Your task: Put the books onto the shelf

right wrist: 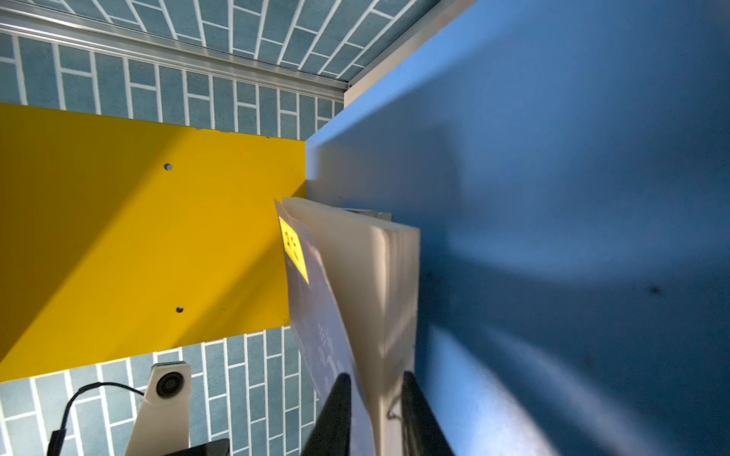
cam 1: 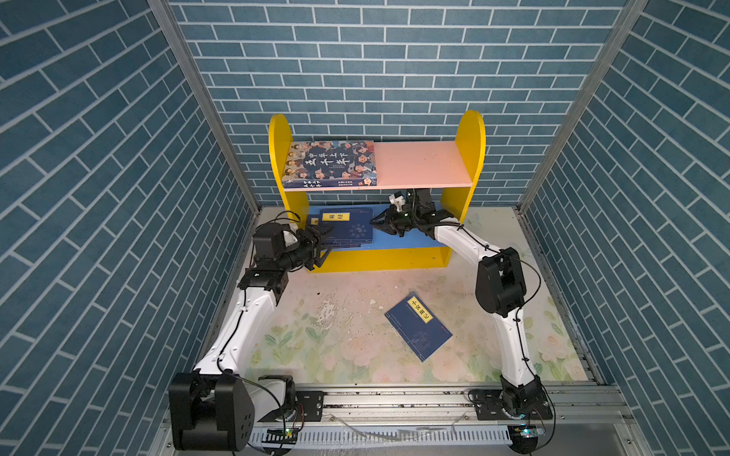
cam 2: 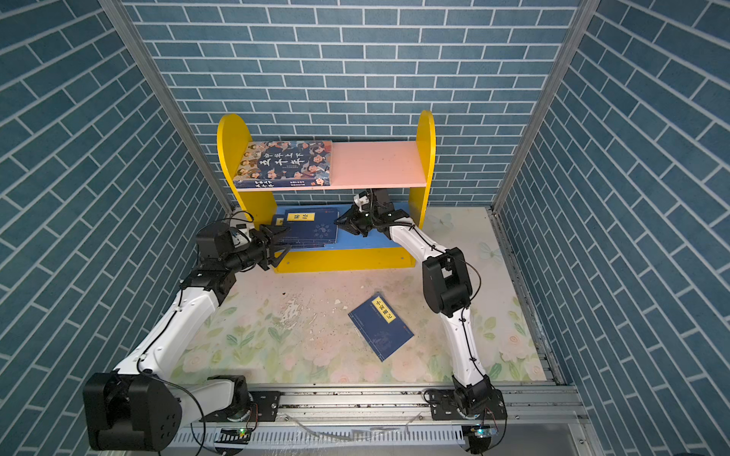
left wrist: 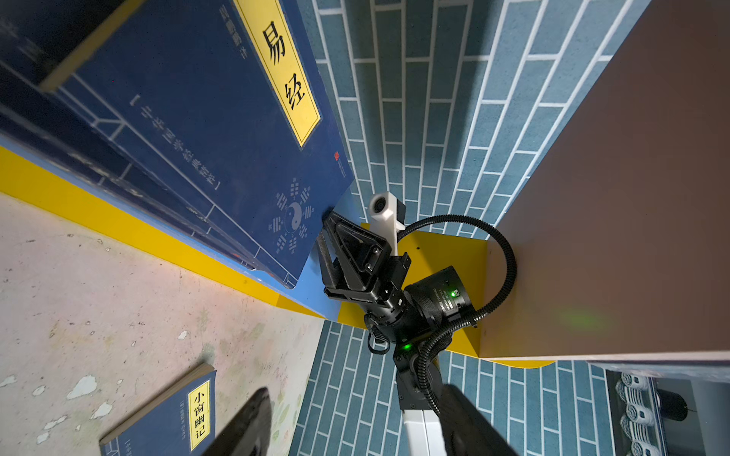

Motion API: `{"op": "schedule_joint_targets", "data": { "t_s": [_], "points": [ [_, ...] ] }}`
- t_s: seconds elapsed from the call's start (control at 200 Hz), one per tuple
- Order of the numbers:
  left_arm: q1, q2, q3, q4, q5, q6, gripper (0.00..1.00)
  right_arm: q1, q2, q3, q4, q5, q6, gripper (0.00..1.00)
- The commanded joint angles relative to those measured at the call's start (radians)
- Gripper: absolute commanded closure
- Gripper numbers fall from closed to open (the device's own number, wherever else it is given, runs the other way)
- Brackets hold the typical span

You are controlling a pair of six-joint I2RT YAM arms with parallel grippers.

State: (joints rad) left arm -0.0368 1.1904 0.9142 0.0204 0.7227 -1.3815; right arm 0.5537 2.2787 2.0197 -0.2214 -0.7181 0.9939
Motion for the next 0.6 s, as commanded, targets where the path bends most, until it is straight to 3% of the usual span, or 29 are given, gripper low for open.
{"op": "schedule_joint_targets", "data": {
  "t_s": [0.0, 0.125, 0.595],
  "points": [
    [0.008, -0.006, 0.019, 0.011, -0.001, 0.000, 0.31, 0.012, 0.020, 0.041, -0.023, -0.002, -0.034, 0.78],
    [0.008, -0.005, 0.019, 0.013, 0.000, -0.001, 0.31, 0.018, 0.018, 0.043, -0.020, 0.000, -0.032, 0.82],
    [0.009, -0.011, 0.021, 0.016, -0.003, -0.005, 0.31, 0.033, 0.042, 0.099, -0.040, -0.009, -0.028, 0.82]
  ]
}}
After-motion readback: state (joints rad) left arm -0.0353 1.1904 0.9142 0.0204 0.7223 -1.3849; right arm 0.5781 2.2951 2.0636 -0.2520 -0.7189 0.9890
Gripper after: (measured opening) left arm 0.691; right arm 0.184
